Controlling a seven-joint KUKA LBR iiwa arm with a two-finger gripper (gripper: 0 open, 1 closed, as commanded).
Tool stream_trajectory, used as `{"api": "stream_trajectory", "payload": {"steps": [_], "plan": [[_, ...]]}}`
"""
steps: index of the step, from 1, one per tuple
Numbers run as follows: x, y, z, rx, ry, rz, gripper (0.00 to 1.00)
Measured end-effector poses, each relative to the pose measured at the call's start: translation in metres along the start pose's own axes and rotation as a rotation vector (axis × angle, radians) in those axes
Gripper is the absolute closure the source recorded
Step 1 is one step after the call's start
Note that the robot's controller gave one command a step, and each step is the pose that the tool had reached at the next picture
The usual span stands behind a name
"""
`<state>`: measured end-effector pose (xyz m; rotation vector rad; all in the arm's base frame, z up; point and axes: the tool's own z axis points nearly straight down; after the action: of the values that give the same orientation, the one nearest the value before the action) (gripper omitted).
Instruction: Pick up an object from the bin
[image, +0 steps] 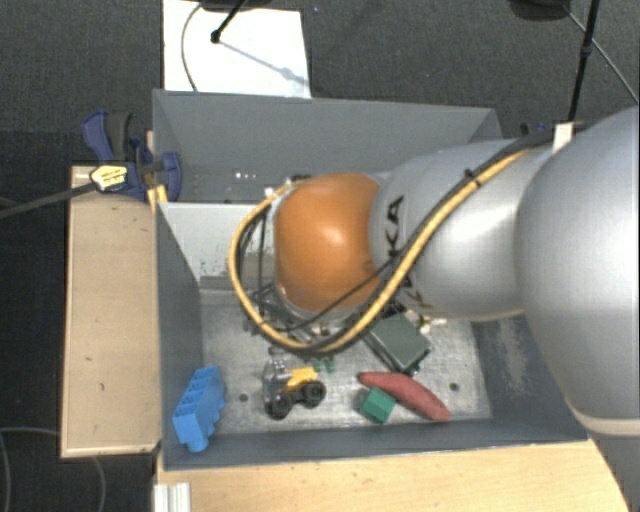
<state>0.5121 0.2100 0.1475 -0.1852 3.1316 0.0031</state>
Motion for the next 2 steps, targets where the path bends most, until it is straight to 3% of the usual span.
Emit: {"api": "stream_trajectory", "payload": {"steps": [1, 2], "plan": [[0.0131, -0.0472, 0.0304, 0.001, 0.003, -0.232, 0.0], [0.0209, -0.0459, 0.039, 0.001, 0.005, -0.282, 0.0]]}}
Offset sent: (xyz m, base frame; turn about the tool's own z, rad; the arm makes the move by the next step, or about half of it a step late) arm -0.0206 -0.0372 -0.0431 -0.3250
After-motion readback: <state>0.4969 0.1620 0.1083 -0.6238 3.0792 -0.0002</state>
